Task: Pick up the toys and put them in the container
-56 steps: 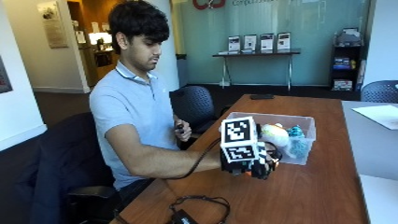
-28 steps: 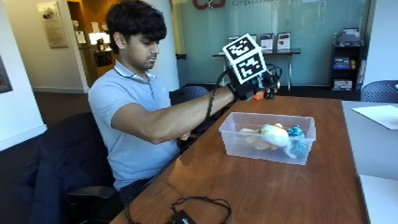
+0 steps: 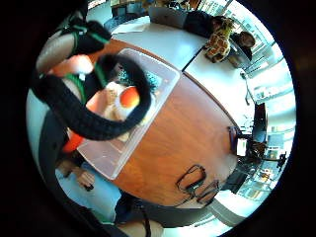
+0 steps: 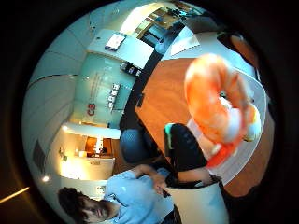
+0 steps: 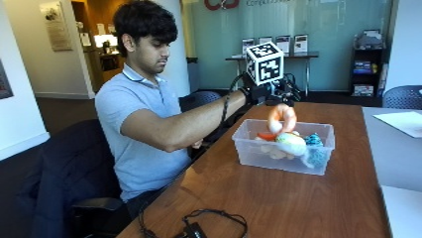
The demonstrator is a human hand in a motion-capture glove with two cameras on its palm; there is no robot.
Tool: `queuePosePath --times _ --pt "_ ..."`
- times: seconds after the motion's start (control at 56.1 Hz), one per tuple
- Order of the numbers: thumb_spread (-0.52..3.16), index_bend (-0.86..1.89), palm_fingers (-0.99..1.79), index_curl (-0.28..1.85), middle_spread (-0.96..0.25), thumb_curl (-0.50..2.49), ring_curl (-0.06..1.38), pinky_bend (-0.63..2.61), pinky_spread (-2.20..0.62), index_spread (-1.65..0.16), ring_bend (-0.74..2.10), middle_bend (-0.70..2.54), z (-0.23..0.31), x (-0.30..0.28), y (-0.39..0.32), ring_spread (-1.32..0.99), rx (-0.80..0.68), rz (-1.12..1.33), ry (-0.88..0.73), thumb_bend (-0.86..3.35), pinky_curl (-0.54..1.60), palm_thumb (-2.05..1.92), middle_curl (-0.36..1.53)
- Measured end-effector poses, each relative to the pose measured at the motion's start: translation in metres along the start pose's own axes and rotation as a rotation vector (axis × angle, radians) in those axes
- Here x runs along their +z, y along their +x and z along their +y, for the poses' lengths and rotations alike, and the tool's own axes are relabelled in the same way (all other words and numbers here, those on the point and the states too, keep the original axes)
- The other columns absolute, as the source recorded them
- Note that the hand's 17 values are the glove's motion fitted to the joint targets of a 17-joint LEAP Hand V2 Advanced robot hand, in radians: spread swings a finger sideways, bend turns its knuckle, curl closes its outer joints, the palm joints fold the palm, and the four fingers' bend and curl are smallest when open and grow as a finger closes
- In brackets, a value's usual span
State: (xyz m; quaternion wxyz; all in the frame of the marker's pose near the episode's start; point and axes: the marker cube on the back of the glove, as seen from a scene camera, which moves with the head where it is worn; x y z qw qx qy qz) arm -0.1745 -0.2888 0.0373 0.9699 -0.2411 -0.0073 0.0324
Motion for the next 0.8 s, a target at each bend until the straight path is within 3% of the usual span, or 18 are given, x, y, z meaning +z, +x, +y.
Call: queuePosePath --times 0.303,0.802 --pt "1.34 0.28 0.19 0.39 0.04 0.47 0.38 0.98 -0.06 -0.19 0.64 0.27 0.044 0.006 0.066 -0.05 0.044 -0.144 0.174 -0.02 0.37 -0.03 0.52" --pt "1.53 0.28 0.2 0.43 0.04 0.33 0.34 0.85 -0.02 -0.2 0.57 0.26 0.132 0.082 0.185 -0.06 0.228 -0.071 0.042 0.0 0.33 -0.01 0.49"
